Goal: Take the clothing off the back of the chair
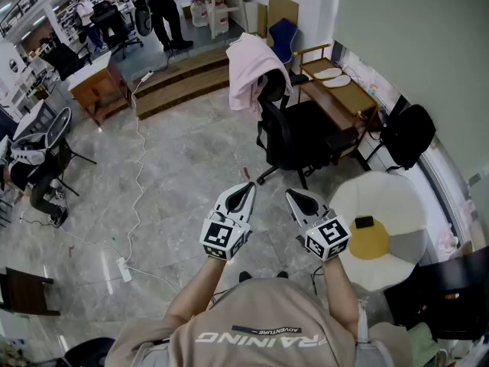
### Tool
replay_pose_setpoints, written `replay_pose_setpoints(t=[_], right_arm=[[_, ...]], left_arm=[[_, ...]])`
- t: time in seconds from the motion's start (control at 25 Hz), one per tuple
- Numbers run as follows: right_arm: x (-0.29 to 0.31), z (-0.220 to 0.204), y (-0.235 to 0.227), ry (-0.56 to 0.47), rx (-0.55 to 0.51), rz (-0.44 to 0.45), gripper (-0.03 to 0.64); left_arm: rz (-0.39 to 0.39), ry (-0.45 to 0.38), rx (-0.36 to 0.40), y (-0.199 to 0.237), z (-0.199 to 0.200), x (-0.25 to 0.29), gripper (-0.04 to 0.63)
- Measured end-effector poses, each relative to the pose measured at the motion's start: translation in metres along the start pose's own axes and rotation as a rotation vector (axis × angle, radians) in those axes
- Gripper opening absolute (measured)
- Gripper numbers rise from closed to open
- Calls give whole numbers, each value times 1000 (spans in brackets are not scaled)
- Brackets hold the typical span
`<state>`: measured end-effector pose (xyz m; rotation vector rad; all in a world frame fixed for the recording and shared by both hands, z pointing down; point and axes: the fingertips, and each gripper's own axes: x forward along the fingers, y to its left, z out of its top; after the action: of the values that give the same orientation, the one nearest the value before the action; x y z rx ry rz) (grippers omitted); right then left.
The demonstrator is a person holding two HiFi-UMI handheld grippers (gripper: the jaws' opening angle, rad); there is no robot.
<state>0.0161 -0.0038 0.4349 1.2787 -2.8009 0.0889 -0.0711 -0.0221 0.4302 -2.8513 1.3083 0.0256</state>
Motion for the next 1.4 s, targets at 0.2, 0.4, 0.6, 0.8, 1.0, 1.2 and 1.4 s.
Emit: replay_pose_setpoints(t=[0.2, 0.4, 0.6, 0.8, 1.0, 1.2, 1.4], right_arm=[[2, 6, 11, -21, 14, -21, 31], [5, 18, 5, -28, -39, -16, 31], [9, 16, 9, -25, -23, 1, 31], [17, 18, 6, -21, -8, -17, 31], [31, 21, 6, -32, 27, -45, 31], [46, 20, 9, -29, 34, -78, 31], [56, 16, 8, -11, 21, -109, 31]], left_arm=[[5, 5, 17, 2, 8, -7, 12], [-2, -58, 52, 1, 30, 0, 12], [-4, -64, 57, 2, 33, -3, 12], [8, -73, 74, 14, 39, -5, 12], [10, -98, 66, 29, 42, -10, 12], [-15, -101, 69, 42, 37, -20, 12], [-24, -88, 48, 57, 31, -16, 12]])
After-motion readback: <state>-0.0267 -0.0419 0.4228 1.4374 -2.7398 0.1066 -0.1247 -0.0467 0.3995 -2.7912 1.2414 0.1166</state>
